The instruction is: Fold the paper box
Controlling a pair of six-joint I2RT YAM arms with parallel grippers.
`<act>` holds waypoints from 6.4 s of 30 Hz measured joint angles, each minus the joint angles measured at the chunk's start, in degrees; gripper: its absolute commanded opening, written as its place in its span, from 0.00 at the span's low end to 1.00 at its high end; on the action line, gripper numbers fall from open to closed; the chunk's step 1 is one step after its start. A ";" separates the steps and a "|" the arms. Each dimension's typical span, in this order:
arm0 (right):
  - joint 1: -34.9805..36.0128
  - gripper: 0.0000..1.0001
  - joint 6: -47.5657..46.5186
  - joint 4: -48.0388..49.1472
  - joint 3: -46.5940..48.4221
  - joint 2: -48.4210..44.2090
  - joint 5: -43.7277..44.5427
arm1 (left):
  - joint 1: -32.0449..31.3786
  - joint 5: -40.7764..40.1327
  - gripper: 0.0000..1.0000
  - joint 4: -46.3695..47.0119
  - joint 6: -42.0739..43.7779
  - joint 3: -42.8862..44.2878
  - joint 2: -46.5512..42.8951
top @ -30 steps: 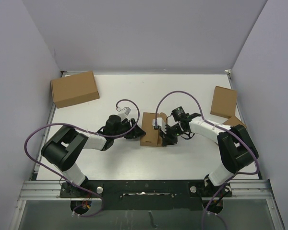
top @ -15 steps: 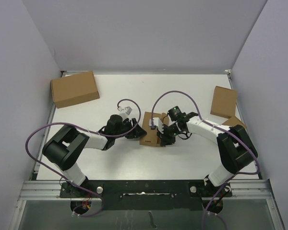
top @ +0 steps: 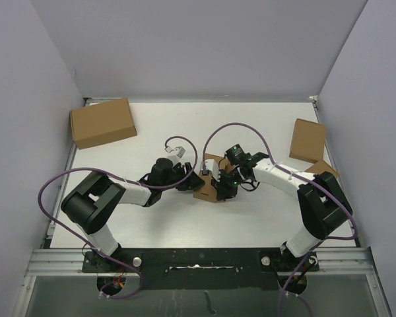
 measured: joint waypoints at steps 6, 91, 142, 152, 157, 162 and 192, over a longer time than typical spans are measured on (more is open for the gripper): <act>0.00 0.13 1.07 -0.90 0.83 0.72 0.46 | -0.11 -0.22 0.48 -0.24 0.04 0.15 0.00; -6.95 0.00 -14.58 -15.87 9.57 8.81 -3.58 | 14.97 10.80 0.23 -29.35 11.69 25.09 11.10; -21.27 0.80 19.71 10.27 0.13 6.25 -24.68 | -33.14 -10.34 0.38 2.45 62.71 -20.74 -29.11; -21.27 0.79 21.94 9.92 2.08 6.80 -25.86 | -33.03 -16.74 0.38 2.49 68.87 -14.56 -17.59; -21.24 0.79 22.12 9.68 2.84 8.68 -26.14 | -32.63 -17.14 0.36 2.49 69.48 -12.35 -14.14; -21.18 0.78 22.12 9.38 2.86 9.22 -26.38 | -32.17 -17.11 0.34 2.54 69.55 -12.07 -11.76; -20.50 0.75 23.56 9.03 3.02 11.06 -27.41 | -28.15 -17.22 0.00 4.39 65.46 -10.58 -8.35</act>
